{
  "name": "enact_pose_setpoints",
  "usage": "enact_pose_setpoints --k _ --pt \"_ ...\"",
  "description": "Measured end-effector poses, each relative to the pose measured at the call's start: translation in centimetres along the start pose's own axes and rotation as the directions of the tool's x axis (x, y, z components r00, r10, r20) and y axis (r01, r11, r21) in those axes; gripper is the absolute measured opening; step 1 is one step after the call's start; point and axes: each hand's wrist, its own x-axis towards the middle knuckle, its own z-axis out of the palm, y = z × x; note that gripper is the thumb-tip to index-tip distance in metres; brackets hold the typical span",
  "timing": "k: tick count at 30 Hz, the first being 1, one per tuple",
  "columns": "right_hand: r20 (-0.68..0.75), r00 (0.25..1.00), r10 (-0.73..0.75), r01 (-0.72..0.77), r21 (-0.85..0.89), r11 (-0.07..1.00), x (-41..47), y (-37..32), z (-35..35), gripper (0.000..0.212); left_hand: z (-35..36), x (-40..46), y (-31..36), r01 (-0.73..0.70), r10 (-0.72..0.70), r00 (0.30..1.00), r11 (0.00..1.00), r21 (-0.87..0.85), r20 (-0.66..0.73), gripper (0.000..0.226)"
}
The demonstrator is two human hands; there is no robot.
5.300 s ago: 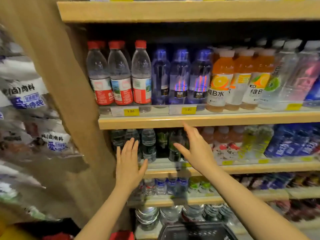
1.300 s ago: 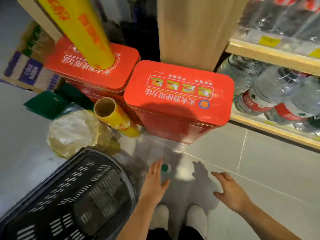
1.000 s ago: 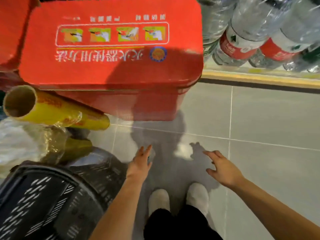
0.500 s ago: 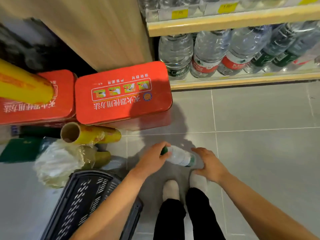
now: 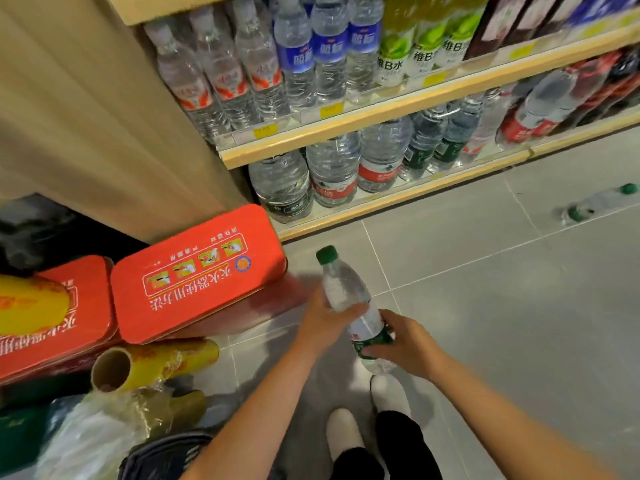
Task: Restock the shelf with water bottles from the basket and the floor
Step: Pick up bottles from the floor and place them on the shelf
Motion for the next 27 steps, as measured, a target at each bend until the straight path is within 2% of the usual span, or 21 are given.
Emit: enact_pose_setpoints --k 3,6,8,9,12,16,20,23,27 --pt "-0.012 1.0 0.015 -0.015 0.019 1.0 -1.4 0.2 -0.7 0.046 3.0 0.7 1.2 0.122 -0.134 0.988 0.981 -0.149 -0.071 0.062" --pt "-0.035 0.999 0.013 -0.011 0.052 0.999 -3.1 2.1 -1.7 0.059 5.3 0.9 2.2 0.172 -0.184 0.982 0.966 -0.193 -0.043 0.053" --pt "-0.083 0.993 0.079 -0.07 0.103 0.992 -4.7 4.6 -2.8 0.072 6.8 0.9 2.4 0.165 -0.167 0.986 0.978 -0.128 -0.002 0.068" --pt "-0.117 0.986 0.116 -0.1 0.132 0.986 -5.6 6.1 -3.6 0.076 7.6 0.8 2.4 0.162 -0.161 0.987 0.984 -0.073 0.019 0.066" --pt "-0.204 0.952 0.228 -0.18 0.23 0.956 -9.2 11.4 -6.8 0.062 10.7 -0.2 2.3 0.207 -0.211 0.973 0.977 0.051 0.091 0.032" --pt "-0.308 0.866 0.395 -0.267 0.385 0.883 -15.5 18.8 -10.9 0.042 17.1 -2.7 2.7 0.24 -0.254 0.955 0.965 0.103 0.153 0.02" --pt "-0.333 0.765 0.552 -0.335 0.526 0.782 -22.6 28.1 -13.7 0.037 26.1 -5.5 4.2 0.193 -0.215 0.95 0.975 0.112 0.227 0.007" --pt "-0.345 0.687 0.639 -0.335 0.631 0.7 -27.9 35.6 -16.1 0.037 34.5 -7.7 4.8 0.166 -0.201 0.939 0.976 0.142 0.281 0.006" --pt "-0.339 0.595 0.729 -0.252 0.782 0.57 -35.0 45.5 -19.4 0.033 46.9 -11.3 5.1 0.119 -0.195 0.918 0.967 0.227 0.346 0.008"
